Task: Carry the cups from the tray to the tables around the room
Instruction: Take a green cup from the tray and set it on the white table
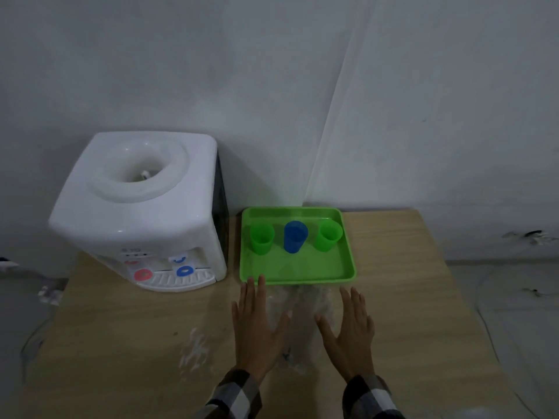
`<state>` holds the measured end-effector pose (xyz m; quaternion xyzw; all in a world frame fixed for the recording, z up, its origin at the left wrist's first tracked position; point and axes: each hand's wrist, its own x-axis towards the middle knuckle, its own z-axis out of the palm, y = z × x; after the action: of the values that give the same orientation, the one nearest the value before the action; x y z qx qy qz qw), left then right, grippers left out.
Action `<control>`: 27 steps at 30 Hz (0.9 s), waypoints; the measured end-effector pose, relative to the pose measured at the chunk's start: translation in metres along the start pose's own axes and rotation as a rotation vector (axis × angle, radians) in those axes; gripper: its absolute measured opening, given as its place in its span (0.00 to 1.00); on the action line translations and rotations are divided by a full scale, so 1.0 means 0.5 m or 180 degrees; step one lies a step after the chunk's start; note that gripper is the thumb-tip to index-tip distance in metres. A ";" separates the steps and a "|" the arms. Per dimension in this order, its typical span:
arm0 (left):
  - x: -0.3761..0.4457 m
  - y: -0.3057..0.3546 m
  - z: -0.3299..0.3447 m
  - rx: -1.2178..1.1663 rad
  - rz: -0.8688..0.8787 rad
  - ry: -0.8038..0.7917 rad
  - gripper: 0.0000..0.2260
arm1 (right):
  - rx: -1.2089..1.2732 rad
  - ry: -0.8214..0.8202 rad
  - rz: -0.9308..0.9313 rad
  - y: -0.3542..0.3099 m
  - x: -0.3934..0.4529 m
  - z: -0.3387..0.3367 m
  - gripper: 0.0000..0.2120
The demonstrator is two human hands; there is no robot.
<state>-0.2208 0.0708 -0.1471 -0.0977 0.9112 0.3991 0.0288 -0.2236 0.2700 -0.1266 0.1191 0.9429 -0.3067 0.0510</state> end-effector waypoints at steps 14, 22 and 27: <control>0.107 0.065 0.057 -0.0412 -0.0143 0.0182 0.45 | -0.0676 -0.0610 -0.0057 0.098 0.227 0.048 0.41; 0.270 0.225 0.197 -0.0792 0.0124 -0.0335 0.47 | -0.1042 -0.0734 0.0004 0.176 0.309 0.068 0.36; 0.356 0.254 0.283 -0.0809 -0.0190 -0.0527 0.51 | -0.0828 -0.0900 -0.0445 0.223 0.313 0.058 0.39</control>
<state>-0.4245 0.2312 -0.1750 -0.0943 0.8445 0.5169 0.1031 -0.3455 0.3706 -0.2396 0.0015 0.9640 -0.1989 0.1765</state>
